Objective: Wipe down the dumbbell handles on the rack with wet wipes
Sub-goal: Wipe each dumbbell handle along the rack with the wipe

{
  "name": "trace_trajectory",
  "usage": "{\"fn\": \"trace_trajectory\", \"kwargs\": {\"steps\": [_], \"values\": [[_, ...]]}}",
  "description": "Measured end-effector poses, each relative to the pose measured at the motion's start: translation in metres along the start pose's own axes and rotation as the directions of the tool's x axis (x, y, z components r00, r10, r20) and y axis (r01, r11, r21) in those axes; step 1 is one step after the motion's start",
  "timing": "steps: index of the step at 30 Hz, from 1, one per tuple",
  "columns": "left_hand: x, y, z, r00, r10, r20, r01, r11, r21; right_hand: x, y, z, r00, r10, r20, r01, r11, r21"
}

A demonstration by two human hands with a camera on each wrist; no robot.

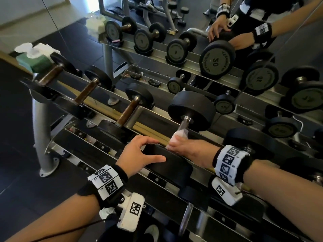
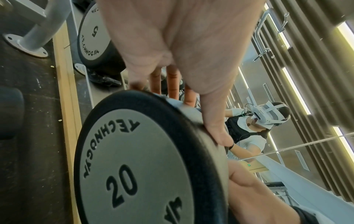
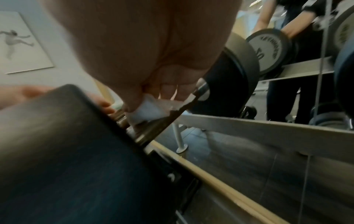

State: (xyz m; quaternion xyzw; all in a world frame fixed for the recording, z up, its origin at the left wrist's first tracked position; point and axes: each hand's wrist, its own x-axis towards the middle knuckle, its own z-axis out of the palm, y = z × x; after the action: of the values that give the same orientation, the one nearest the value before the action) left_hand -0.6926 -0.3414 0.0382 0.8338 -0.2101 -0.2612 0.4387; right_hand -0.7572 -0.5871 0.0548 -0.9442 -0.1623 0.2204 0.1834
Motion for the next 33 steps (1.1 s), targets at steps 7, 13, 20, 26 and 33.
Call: {"fn": "trace_trajectory", "kwargs": {"steps": [7, 13, 20, 26, 33], "values": [[0.003, 0.005, -0.007, 0.995, -0.075, 0.070, 0.077, 0.996, -0.032, 0.005, 0.017, -0.036, 0.984, 0.144, -0.102, -0.146, 0.989, -0.012], [0.003, 0.003, -0.007, 0.997, -0.049, 0.067, 0.051, 0.998, -0.026, 0.000, -0.008, -0.013, 0.992, 0.065, 0.104, -0.052, 0.991, -0.122], [0.004, 0.000, -0.008, 0.996, -0.043, 0.083, 0.047, 0.998, -0.042, 0.013, 0.015, -0.026, 0.993, 0.121, -0.004, -0.121, 0.991, -0.058], [0.003, -0.002, -0.009, 0.997, -0.019, 0.075, 0.021, 1.000, -0.018, 0.019, 0.012, -0.012, 0.982, 0.176, 0.071, -0.140, 0.925, -0.354], [0.002, -0.003, -0.007, 0.998, -0.027, 0.061, 0.029, 0.999, -0.034, 0.030, 0.012, -0.034, 0.977, 0.182, 0.113, -0.113, 0.886, -0.450]]}}
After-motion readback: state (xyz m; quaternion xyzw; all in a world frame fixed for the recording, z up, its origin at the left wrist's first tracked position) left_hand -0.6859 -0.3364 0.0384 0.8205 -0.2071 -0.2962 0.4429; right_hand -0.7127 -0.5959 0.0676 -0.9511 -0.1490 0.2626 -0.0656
